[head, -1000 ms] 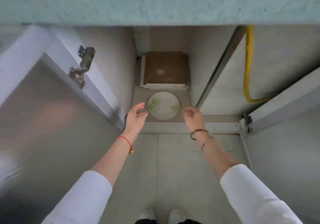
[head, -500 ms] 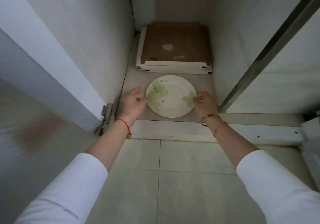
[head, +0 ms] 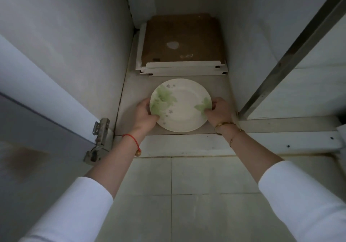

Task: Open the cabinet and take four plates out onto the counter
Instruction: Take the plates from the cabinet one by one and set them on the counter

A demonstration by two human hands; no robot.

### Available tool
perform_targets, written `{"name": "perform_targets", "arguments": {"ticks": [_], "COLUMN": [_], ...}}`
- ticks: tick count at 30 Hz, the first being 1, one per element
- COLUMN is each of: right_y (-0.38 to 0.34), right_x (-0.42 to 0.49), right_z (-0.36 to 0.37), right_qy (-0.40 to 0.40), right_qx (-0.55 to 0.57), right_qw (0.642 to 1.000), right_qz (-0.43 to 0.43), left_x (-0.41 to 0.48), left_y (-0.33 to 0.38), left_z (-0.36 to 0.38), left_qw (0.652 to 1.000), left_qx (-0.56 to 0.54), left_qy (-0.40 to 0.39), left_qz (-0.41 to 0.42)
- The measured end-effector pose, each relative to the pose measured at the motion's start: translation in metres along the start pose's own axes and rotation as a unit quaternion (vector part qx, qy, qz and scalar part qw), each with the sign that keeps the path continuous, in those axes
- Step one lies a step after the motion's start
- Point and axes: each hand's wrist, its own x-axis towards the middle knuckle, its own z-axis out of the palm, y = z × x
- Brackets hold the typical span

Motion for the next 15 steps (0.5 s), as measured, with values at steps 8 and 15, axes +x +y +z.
{"name": "perform_targets", "arguments": {"ticks": [8,15], "right_y": [-0.036,-0.092], "right_x": [-0.069,-0.172], "right_z": [-0.049,-0.14], "right_qy": [0.025,0.046], "right_qx": [0.082,0.15], "right_qw": [0.996,0.983], "right_qz": [0.038,0.094], "left_x": [-0.073,-0.189], "left_y": [0.044,0.118], "left_z": [-0.034,-0.076], "left_qw": [0.999,0.999], "left_qx": [-0.033,-0.046], "left_qy": [0.007,0.009], "left_qz": [0.031,0.003]}}
